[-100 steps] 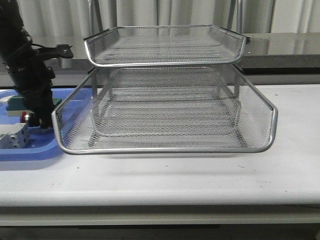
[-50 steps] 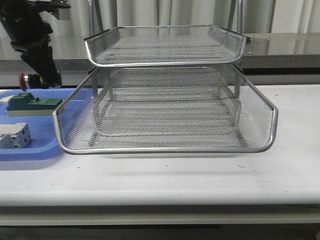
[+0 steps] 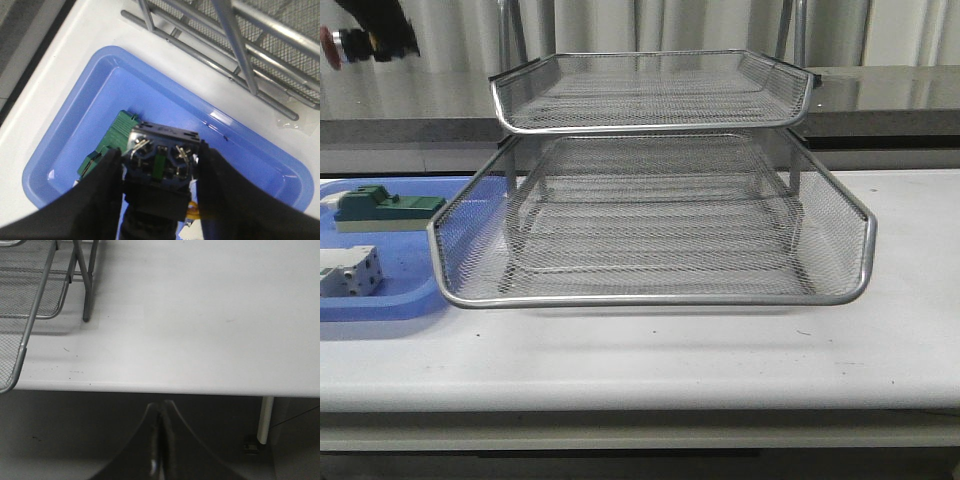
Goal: Place button on rack with both arms
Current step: 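Lift the push-button and carry it over the pulled-out mesh tray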
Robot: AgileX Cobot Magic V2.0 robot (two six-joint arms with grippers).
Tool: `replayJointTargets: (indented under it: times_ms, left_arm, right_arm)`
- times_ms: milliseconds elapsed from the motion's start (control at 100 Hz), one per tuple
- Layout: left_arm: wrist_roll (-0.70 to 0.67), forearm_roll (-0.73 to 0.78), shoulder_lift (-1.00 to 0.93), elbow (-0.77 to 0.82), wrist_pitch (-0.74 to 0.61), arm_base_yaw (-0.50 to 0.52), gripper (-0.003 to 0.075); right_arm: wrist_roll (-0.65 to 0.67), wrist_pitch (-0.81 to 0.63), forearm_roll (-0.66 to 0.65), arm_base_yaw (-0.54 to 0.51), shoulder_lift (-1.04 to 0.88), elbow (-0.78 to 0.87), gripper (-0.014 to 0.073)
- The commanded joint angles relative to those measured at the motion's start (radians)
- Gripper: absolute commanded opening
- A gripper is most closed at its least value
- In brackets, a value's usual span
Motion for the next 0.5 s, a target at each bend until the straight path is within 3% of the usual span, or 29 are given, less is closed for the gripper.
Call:
replayJointTargets:
  times_ms: [0,240,490]
  left_arm:
    - [-0.025,-0.020,-0.121,0.002,0.015,-0.011,0.0041]
    - [-0.025,-0.020,-0.277,0.172,0.015,-0.080,0.0041]
    - [-0.077,-0.026,-0.375,0.321,0.015,-0.216,0.0041]
  right_arm:
    - [-0.003,-0.052,-0.013,-0.002,0.001,-0.036,-0.0068]
    - [-0.003,-0.052,-0.013,-0.002,0.001,-0.036,-0.0068]
    - [-0.003,-0.052,-0.013,-0.002,0.001,-0.036,-0.0068]
